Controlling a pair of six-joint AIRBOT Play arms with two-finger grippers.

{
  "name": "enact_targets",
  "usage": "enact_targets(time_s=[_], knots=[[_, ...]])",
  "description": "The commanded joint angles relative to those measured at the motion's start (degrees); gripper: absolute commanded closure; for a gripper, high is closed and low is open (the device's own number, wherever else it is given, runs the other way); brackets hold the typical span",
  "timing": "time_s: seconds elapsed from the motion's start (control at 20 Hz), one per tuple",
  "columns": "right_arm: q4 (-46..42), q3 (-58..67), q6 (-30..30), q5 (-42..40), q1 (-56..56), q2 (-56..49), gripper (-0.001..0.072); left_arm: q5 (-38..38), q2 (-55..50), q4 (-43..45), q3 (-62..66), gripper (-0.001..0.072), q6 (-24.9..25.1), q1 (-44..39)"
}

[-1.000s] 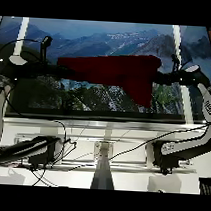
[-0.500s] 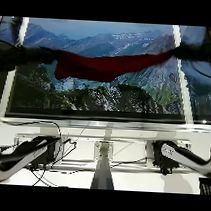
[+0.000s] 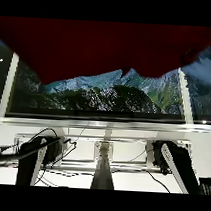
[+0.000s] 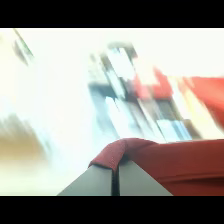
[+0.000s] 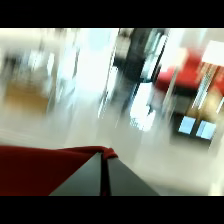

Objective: Fold the clothes and pants, and hang the long-sleeved shirts on hangers.

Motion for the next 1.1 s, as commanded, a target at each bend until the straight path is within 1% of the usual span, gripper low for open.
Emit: enact_targets(time_s=[0.0,0.1,0.15,0.25,0.3,0.35,0.5,0.6,0.7,0.8,0.95,1.05], knots=[[-0.3,0.9,0.1,-6.3,0.0,6.8,0.0704,16.3,8.2,0.3,0.1,0.0695,0.0,0.5],[-0.3,0.9,0.5,-5.2,0.0,7.2,0.0705,15.1,8.6,0.3,0.0,0.0696,-0.1,0.5],[-0.3,0.9,1.9,-3.2,0.0,6.5,0.0704,13.4,8.0,0.3,-0.1,0.0697,-1.4,0.5],[-0.3,0.9,4.2,2.4,0.0,4.0,0.0704,7.6,4.9,0.3,-0.2,0.0697,-7.6,0.5],[-0.3,0.9,5.2,5.2,0.0,2.2,0.0704,3.7,2.5,0.3,-0.2,0.0697,-9.2,0.5],[-0.3,0.7,6.4,7.5,0.0,-0.4,0.0705,-1.4,-0.7,0.3,-0.2,0.0697,-10.6,0.5],[-0.2,0.7,9.6,13.4,0.0,-11.7,0.0704,-15.8,-14.9,0.3,-0.2,0.0697,-11.0,0.5],[0.0,0.7,10.8,17.4,0.0,-21.2,0.0704,-21.4,-26.9,0.4,-0.2,0.0698,-11.0,0.5],[1.0,0.7,10.8,19.1,0.0,-31.7,0.0704,-21.7,-38.5,0.3,-0.2,0.0697,-11.0,0.2],[2.8,0.7,10.8,18.1,0.4,-40.8,0.0704,-21.6,-49.9,0.3,-0.1,0.0697,-11.0,-0.4],[2.8,0.7,10.8,12.4,3.5,-53.8,0.0704,-18.6,-62.6,-0.9,0.0,0.0696,-11.0,-2.6],[2.9,0.7,11.2,6.5,5.5,-60.0,0.0703,-14.5,-67.8,-5.7,0.9,0.0696,-11.0,-4.0]])
